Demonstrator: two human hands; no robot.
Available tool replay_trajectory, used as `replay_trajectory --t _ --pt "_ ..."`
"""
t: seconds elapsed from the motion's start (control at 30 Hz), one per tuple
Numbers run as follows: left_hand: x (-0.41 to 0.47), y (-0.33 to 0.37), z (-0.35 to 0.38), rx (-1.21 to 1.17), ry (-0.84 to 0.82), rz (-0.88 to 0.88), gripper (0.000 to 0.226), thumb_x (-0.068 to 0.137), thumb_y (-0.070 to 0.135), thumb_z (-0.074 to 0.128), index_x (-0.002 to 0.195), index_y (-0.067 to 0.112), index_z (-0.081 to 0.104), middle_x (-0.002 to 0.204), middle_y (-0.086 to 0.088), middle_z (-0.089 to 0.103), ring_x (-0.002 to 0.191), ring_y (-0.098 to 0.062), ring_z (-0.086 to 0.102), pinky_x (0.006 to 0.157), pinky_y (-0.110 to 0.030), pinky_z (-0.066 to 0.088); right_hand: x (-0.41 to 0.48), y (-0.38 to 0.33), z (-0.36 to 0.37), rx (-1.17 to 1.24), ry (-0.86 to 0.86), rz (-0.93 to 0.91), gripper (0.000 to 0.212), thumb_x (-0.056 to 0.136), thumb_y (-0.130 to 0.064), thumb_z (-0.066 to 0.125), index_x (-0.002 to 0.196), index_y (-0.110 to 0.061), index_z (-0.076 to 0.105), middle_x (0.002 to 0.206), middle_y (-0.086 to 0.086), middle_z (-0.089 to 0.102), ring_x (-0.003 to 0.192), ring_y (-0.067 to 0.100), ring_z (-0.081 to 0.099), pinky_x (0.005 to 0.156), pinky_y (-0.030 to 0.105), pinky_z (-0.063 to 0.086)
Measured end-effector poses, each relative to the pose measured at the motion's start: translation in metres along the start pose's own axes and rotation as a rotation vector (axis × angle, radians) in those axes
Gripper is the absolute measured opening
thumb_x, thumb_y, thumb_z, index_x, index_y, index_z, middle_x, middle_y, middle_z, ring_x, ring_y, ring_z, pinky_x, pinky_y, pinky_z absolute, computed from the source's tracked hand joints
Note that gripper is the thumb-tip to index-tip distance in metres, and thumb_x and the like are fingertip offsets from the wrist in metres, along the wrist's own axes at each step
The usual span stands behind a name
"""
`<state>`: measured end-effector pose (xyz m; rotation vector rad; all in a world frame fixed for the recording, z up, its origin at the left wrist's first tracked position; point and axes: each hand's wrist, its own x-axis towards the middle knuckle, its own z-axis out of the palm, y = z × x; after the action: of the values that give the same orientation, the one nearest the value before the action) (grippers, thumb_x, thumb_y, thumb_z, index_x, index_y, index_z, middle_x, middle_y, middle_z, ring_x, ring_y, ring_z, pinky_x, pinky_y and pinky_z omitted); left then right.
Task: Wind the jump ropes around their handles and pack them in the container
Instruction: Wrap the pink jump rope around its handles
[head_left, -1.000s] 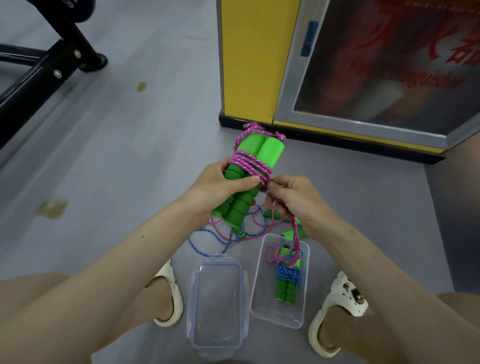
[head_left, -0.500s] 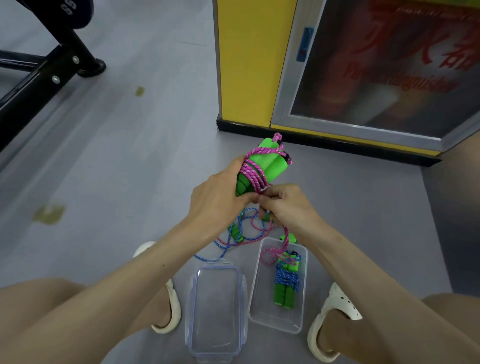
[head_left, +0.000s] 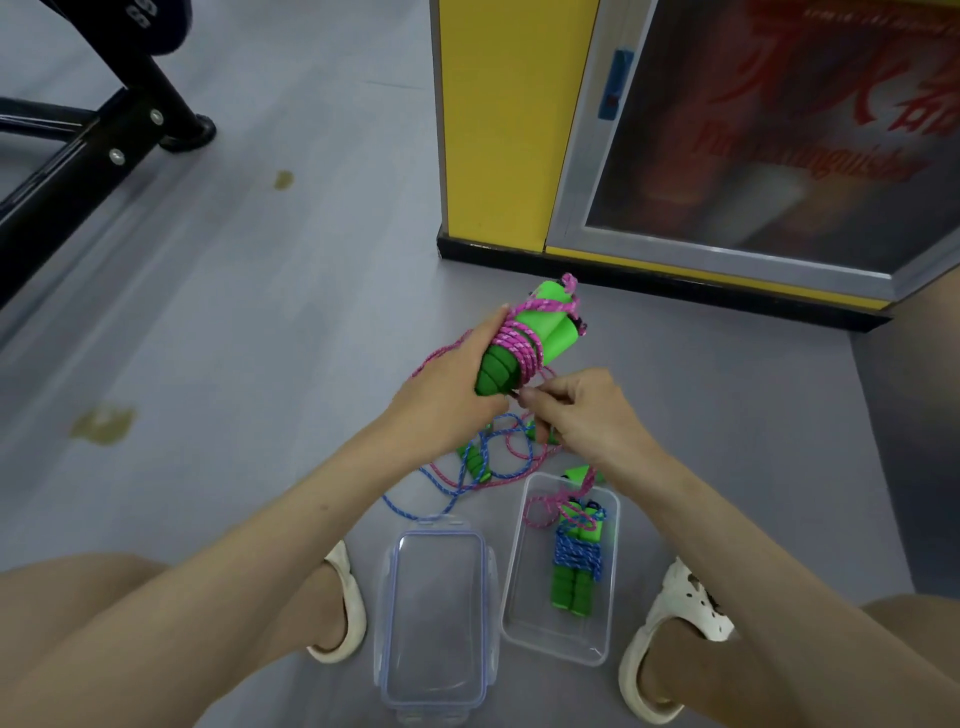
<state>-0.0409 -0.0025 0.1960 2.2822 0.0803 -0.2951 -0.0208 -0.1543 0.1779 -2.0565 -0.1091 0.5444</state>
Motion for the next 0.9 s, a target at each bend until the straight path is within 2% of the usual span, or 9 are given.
replay_trajectory --t 0.1,0.2,0.37,0.43,0.53,0.63,0.73,0.83,0.9 --pt "-0.004 -0.005 0.008 0.379 0.131 -0.001 0.085 0.089 0.024 0.058 0.151 0.039 0.002 0.116 -0.001 0.053 0.099 -0.024 0.054 0.070 -0.031 0.038 0.001 -0.002 0.005 -0.036 -0.023 0.010 0.026 0.089 -0.021 0.063 0.083 0.003 0.072 0.057 0.013 0.060 0.045 0.009 0.047 0.050 0.020 0.039" --pt "-0.006 -0.005 0.012 0.491 0.170 -0.004 0.084 0.091 0.028 0.056 0.152 0.037 -0.002 0.113 -0.006 0.053 0.085 -0.022 0.050 0.065 -0.031 0.033 0.003 -0.004 0.007 -0.027 0.025 0.011 0.026 0.082 -0.021 0.070 0.084 0.005 0.071 0.075 0.027 0.064 0.058 0.027 0.052 0.060 0.034 0.045" --pt "-0.007 0.000 0.020 0.681 0.235 0.031 0.085 0.093 0.027 0.052 0.151 0.034 -0.009 0.113 -0.007 0.049 0.078 -0.019 0.039 0.061 -0.029 0.029 0.002 -0.010 0.004 0.098 0.035 0.082 0.023 0.087 -0.016 0.064 0.086 0.006 0.069 0.069 0.031 0.052 0.056 0.020 0.037 0.053 0.028 0.031" --pt "-0.007 -0.001 0.022 0.736 0.267 0.033 0.084 0.093 0.026 0.051 0.152 0.032 -0.010 0.113 -0.007 0.048 0.080 -0.019 0.038 0.060 -0.029 0.028 0.001 -0.011 0.004 0.121 0.008 0.076 0.022 0.091 -0.013 0.059 0.086 0.005 0.070 0.057 0.015 0.045 0.052 0.015 0.037 0.052 0.026 0.031" --pt "-0.009 -0.003 0.028 0.804 0.291 0.032 0.085 0.093 0.027 0.051 0.152 0.026 -0.011 0.118 -0.008 0.049 0.092 -0.024 0.053 0.061 -0.029 0.028 0.000 -0.011 0.005 0.088 -0.039 0.058 0.024 0.094 -0.012 0.054 0.077 -0.001 0.069 0.055 0.002 0.050 0.051 0.009 0.044 0.058 0.022 0.039" --pt "-0.009 -0.006 0.034 0.824 0.312 -0.003 0.085 0.092 0.028 0.052 0.152 0.016 -0.006 0.121 -0.009 0.049 0.100 -0.024 0.055 0.062 -0.029 0.030 -0.002 -0.013 0.005 0.082 -0.110 0.067 0.039 0.097 -0.012 0.048 0.060 -0.007 0.057 0.050 0.003 0.051 0.038 0.004 0.038 0.048 0.018 0.035" --pt "-0.008 -0.005 0.037 0.855 0.325 -0.018 0.080 0.093 0.031 0.051 0.151 0.007 0.001 0.127 -0.010 0.046 0.107 -0.024 0.052 0.065 -0.026 0.029 -0.002 -0.015 0.006 0.268 -0.168 0.152 0.035 0.101 -0.014 0.040 0.070 -0.004 0.051 0.048 0.008 0.054 0.030 0.006 0.028 0.035 0.017 0.022" --pt "-0.009 -0.002 0.035 0.886 0.355 -0.001 0.080 0.093 0.035 0.050 0.150 0.002 0.005 0.128 -0.009 0.045 0.111 -0.024 0.051 0.067 -0.026 0.028 0.000 -0.014 0.003 0.392 -0.188 0.190 0.028 0.102 -0.017 0.041 0.080 -0.004 0.053 0.048 0.007 0.058 0.033 0.007 0.030 0.033 0.016 0.023" --pt "-0.007 -0.006 0.035 0.933 0.382 0.000 0.081 0.087 0.036 0.056 0.148 -0.001 0.018 0.119 -0.009 0.052 0.101 -0.023 0.056 0.063 -0.027 0.029 0.001 -0.012 0.001 0.382 -0.191 0.200 0.029 0.099 -0.022 0.048 0.088 0.001 0.060 0.049 0.004 0.056 0.036 0.007 0.028 0.035 0.017 0.021"
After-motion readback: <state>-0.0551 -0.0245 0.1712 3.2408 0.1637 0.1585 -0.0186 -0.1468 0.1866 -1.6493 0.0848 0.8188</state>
